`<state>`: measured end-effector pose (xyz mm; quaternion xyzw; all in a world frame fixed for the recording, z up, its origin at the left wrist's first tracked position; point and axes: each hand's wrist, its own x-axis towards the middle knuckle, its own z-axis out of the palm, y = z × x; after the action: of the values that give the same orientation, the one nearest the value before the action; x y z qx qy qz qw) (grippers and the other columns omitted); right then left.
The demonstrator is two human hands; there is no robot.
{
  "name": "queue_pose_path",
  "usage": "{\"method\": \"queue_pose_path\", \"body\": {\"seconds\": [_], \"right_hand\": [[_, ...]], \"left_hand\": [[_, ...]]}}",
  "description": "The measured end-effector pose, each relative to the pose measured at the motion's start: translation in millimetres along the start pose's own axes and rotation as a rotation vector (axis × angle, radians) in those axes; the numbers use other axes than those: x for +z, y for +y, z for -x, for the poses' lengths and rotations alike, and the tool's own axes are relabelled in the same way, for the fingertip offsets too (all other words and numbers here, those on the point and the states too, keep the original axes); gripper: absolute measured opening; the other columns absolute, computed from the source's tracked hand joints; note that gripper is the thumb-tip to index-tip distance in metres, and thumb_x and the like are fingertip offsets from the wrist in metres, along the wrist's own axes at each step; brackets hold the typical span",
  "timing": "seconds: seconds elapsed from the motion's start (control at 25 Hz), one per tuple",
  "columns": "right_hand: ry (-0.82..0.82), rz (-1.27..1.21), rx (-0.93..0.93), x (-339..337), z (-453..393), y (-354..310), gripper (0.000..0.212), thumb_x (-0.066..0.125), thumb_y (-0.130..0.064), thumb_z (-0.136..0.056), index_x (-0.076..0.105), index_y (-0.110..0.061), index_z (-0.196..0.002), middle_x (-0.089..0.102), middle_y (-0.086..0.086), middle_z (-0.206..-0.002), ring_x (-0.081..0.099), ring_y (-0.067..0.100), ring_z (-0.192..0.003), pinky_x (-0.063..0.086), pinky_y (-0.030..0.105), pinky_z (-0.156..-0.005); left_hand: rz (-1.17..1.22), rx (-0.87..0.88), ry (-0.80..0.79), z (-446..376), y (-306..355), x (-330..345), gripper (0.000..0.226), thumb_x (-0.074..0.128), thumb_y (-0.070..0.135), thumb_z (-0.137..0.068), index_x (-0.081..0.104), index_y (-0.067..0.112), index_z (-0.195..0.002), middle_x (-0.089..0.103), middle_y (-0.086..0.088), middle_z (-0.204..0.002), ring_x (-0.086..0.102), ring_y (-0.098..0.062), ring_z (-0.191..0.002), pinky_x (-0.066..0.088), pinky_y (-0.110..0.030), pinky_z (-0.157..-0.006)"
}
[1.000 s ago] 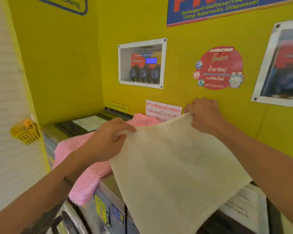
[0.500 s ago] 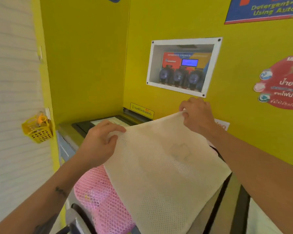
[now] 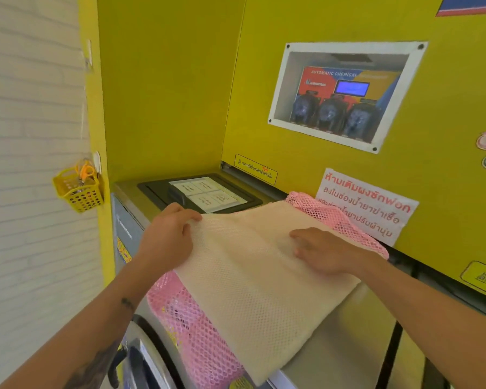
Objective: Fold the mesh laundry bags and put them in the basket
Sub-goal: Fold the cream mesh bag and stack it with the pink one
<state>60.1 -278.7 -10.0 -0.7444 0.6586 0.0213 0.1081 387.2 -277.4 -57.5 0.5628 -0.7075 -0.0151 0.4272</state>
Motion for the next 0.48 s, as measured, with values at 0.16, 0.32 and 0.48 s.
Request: {"method": "queue_pose_path", "body": {"seconds": [0.16, 0.32, 0.48], "right_hand": [[0.059, 0.082, -0.004, 0, 13, -13, 0.055, 0.043, -0.035, -0.098, 0.028, -0.030, -0.152, 0.030, -0.003, -0.159, 0.031, 0.022, -0.143, 0.025, 0.044, -0.117], [0.173, -0.023, -0.164, -16, 67, -72, 0.041, 0.053, -0.023, -0.093, 0.052, -0.032, -0.133, 0.054, -0.005, -0.133, 0.051, 0.016, -0.120, 0.044, 0.037, -0.101], [-0.199, -0.010, -0.343, -3, 139, -139, 0.041, 0.052, -0.049, -0.090, 0.054, -0.026, -0.124, 0.054, -0.005, -0.119, 0.055, 0.019, -0.107, 0.048, 0.041, -0.091]], "left_hand": [[-0.104, 0.015, -0.014, 4, -5, -6, 0.037, 0.053, -0.005, -0.086, 0.072, 0.018, -0.108, 0.060, -0.007, -0.107, 0.055, -0.031, -0.097, 0.048, -0.046, -0.078], [-0.298, 0.250, -0.070, 32, -11, -38, 0.067, 0.060, -0.014, -0.067, 0.062, 0.021, -0.125, 0.059, -0.008, -0.123, 0.055, -0.033, -0.112, 0.042, -0.050, -0.093], [-0.567, 0.344, -0.282, 90, -36, -45, 0.120, 0.073, -0.003, -0.057, 0.011, 0.029, -0.155, 0.016, -0.014, -0.160, 0.017, -0.034, -0.144, 0.022, -0.056, -0.115]]}}
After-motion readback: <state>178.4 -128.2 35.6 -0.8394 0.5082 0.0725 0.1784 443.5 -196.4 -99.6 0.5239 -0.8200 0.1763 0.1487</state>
